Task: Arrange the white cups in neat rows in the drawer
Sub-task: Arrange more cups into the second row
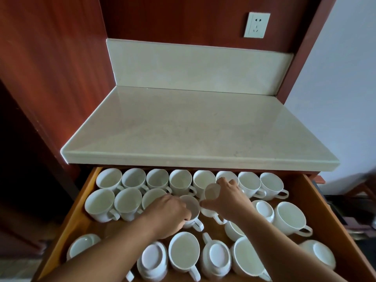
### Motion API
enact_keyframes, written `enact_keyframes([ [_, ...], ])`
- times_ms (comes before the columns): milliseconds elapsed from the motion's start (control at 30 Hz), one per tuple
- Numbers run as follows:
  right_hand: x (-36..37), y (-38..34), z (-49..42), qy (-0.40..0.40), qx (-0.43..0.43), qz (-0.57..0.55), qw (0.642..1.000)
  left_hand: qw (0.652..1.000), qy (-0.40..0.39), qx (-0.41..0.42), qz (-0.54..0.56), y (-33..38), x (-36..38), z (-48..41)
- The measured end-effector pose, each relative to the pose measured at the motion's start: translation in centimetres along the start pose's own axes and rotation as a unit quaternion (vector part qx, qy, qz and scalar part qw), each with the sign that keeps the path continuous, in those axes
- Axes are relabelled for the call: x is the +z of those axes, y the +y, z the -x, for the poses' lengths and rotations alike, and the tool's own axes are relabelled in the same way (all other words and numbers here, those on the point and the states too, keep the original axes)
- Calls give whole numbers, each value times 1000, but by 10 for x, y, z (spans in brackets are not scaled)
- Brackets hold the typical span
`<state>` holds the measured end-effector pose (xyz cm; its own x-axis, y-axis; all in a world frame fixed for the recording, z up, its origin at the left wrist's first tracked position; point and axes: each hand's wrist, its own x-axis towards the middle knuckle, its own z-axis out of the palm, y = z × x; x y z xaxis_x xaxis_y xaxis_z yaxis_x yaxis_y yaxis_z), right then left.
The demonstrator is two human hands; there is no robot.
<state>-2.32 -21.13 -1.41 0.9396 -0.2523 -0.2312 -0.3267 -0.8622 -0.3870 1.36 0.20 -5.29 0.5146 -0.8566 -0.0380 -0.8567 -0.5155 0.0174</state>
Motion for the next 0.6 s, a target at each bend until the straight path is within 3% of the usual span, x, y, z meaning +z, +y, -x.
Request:
enact_keyframes([
  [333,16,7,-8,-9,-49,18,999,998,-2,-55,-38,-7,4,-6],
  [600,31,9,-12,3,-64,-2,998,999,12,-31,-41,-15,7,-9],
])
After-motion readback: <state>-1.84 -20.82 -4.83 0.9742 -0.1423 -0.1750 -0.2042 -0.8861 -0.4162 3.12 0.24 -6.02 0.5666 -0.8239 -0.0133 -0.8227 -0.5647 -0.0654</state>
